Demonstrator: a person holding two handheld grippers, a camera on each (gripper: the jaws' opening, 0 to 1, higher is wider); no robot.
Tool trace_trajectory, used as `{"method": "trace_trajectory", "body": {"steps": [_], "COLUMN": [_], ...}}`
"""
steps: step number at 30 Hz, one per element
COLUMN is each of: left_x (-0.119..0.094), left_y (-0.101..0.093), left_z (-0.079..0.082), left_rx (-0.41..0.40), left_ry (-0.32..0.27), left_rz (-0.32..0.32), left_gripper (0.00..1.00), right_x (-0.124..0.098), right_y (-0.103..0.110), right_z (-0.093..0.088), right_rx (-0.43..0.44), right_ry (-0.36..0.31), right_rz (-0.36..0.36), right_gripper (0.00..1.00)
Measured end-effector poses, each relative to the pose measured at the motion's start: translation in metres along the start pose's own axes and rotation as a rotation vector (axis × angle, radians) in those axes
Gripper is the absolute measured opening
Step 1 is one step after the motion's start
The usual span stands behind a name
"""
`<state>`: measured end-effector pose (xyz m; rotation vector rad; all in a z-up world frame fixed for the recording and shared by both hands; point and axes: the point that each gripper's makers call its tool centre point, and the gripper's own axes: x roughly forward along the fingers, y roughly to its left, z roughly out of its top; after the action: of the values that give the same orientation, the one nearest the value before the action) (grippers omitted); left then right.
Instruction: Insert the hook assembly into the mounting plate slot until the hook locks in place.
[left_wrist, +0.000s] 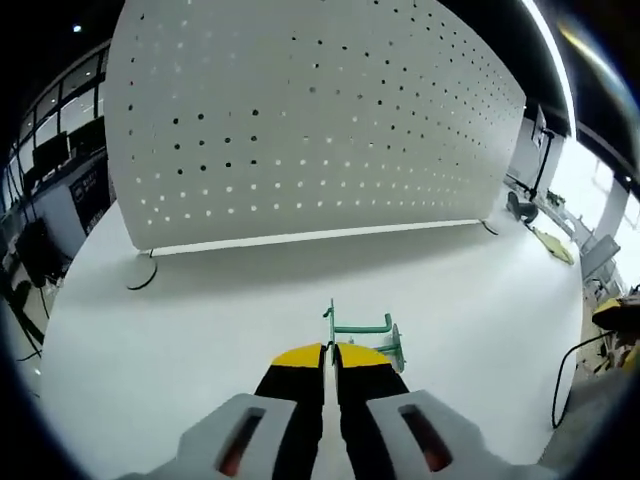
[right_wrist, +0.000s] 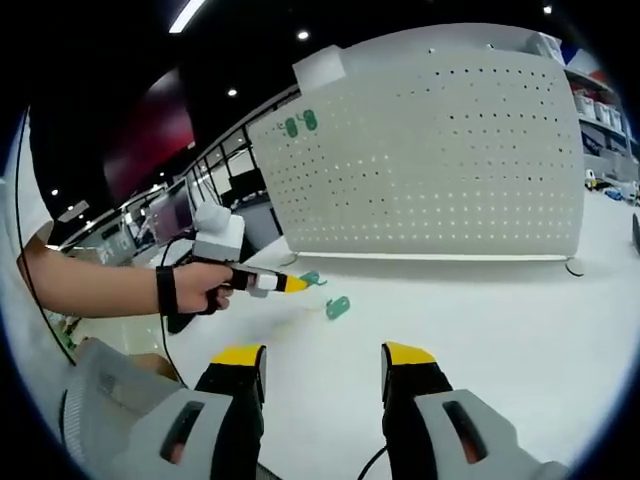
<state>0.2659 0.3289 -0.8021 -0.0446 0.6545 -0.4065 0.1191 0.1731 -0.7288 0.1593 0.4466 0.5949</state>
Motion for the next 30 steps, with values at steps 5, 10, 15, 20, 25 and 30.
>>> {"method": "trace_trajectory", "body": {"steps": [5,10,15,20,25,30], "left_x": [-0.014,-0.026,-0.042,-0.06,-0.078,-0.099], "left_y": [-0.008,-0.011,-0.018,-0.025,-0.037,-0.048], "left_z": [0.009,0.013,0.02,0.021,0.024,0.03], "left_rx": [0.011,-0.001,-0.013,-0.026,-0.014,-0.022], "left_ry": [-0.045,-0.076,-0.126,-0.152,-0.191,-0.25], "left_rz": [-0.029,-0.046,-0.085,-0.099,-0.122,-0.143], "left_gripper": [0.03,0.03,0.03,0.03,0.03,0.03], "right_x": [0.001,0.002,0.002,0.001,0.002,0.002], "right_y": [0.007,0.014,0.021,0.031,0.04,0.049], "right_z": [0.004,0.009,0.016,0.02,0.026,0.033], "right_rx": [-0.015,-0.03,-0.044,-0.051,-0.052,-0.056], "right_ry": [-0.009,-0.016,-0.036,-0.06,-0.079,-0.106], "right_rz": [0.023,0.047,0.067,0.098,0.134,0.165], "right_gripper": [0.46,0.46,0.44,0.44,0.43,0.42]}}
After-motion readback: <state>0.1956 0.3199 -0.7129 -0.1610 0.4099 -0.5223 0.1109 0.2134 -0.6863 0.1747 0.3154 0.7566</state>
